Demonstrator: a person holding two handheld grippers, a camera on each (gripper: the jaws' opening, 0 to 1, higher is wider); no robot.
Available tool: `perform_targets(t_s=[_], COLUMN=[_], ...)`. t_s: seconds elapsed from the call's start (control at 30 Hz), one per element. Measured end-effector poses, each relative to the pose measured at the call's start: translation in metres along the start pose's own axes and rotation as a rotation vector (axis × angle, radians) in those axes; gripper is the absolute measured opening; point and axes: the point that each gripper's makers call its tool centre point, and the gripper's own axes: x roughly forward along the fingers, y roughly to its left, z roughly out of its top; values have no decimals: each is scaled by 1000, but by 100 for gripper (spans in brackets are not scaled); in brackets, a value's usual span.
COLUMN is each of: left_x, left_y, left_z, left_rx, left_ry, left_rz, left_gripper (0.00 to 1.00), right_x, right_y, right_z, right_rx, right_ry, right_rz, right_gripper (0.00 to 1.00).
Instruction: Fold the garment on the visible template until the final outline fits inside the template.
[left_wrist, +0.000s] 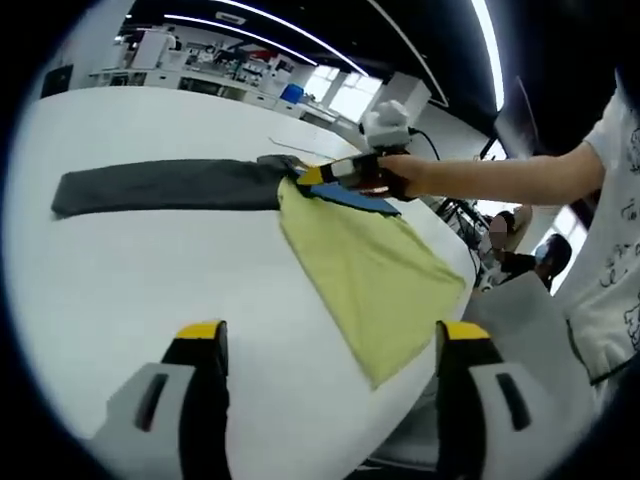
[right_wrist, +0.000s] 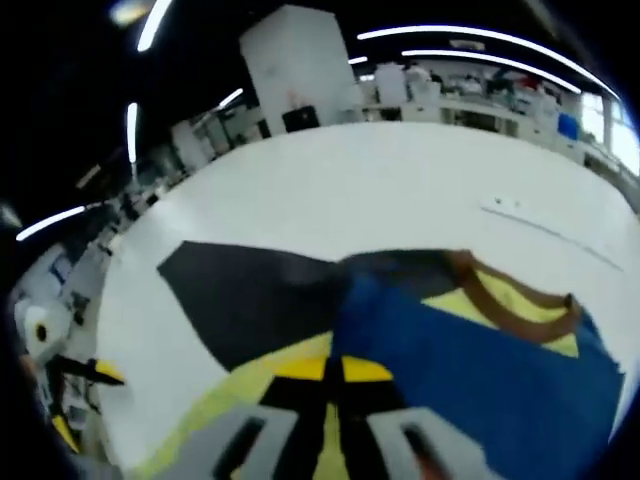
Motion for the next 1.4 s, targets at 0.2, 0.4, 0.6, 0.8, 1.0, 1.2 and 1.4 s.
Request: perform_targets(t_s=[0.2, 0.4, 0.6, 0.8, 1.0, 1.2, 1.4], left_x=[0, 1, 1, 1, 2, 2, -1], left_y=[-1, 1, 0, 1, -1, 11, 27], left_z=[-1, 2, 7, 10, 18, 32, 42], left_rx=[-1, 11, 29, 32, 43, 55, 57], left_ry=[3, 3, 8, 10, 5, -1, -6], left_rz=[-3, -4, -8, -12, -21, -4, 17], left_gripper=[83, 83, 83, 82, 81, 80, 80], right_x=[-4, -10, -19, -33, -51, -84, -120], right_y=[10, 1, -11, -18, -41, -51, -61], right_z=[1, 5, 6, -7, -14, -22, -27], right_rx=[-30, -43, -94, -120, -88, -79, -28], right_ry=[-24, -63, -85, -76, -87, -99, -173], right_rz=[35, 21, 18, -1, -37, -59, -102], right_gripper=[21, 43, 72, 95, 99, 99, 99])
